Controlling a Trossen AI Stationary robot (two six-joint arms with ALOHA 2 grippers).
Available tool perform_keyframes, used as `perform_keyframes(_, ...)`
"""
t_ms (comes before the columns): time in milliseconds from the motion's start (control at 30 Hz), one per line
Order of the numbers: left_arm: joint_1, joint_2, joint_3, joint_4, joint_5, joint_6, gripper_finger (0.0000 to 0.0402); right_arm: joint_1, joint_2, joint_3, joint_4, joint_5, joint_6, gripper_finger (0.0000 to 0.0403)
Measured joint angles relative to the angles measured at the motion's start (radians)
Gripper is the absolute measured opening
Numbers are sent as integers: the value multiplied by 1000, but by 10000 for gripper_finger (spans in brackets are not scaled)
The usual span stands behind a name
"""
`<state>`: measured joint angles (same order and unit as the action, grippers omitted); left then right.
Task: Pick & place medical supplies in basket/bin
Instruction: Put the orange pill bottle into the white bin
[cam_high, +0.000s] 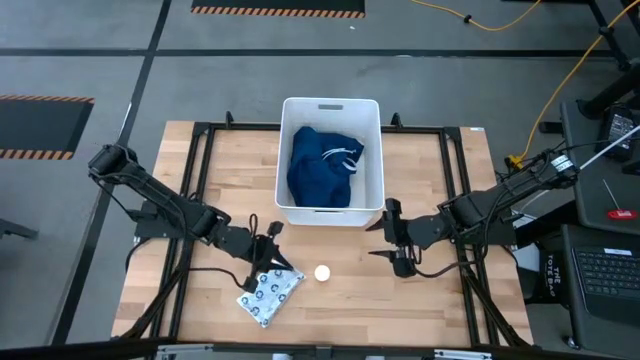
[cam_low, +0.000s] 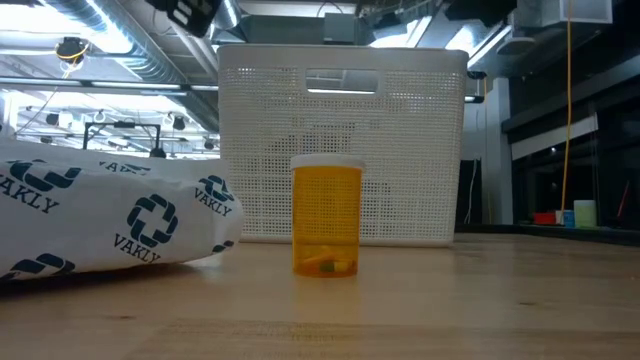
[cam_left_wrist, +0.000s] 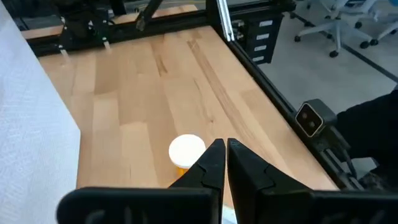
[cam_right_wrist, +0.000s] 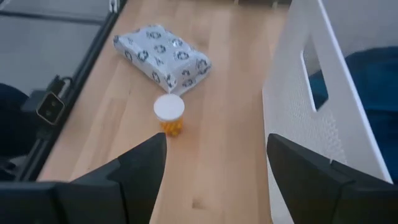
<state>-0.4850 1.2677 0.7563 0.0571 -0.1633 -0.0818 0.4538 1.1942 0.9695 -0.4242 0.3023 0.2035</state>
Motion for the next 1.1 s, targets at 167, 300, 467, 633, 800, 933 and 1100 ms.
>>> perform_keyframes(167, 0, 24, 0, -1, 0, -2, 9, 0, 0, 0, 31, 0, 4, 279)
perform_keyframes(300, 0, 31, 0, -5, 0, -2, 8, 0, 4, 0, 33, 0, 28, 279)
perform_keyframes(467, 2, 34, 0, -4, -1, -2, 11, 0, 9, 0, 33, 1, -6, 279)
perform_keyframes(633, 2, 34, 0, -4, -1, -2, 12, 0, 10, 0, 32, 2, 20, 279)
perform_keyframes(800, 2, 34, 0, -4, -1, -2, 8, 0, 10, 0, 31, 2, 29, 279)
perform_keyframes(933, 2, 34, 0, -4, -1, -1, 10, 9, 10, -20, 40, 2, 40, 279)
perform_keyframes(1100, 2, 34, 0, -4, -1, 46, 12, 30, 11, -69, 45, -1, 139, 279)
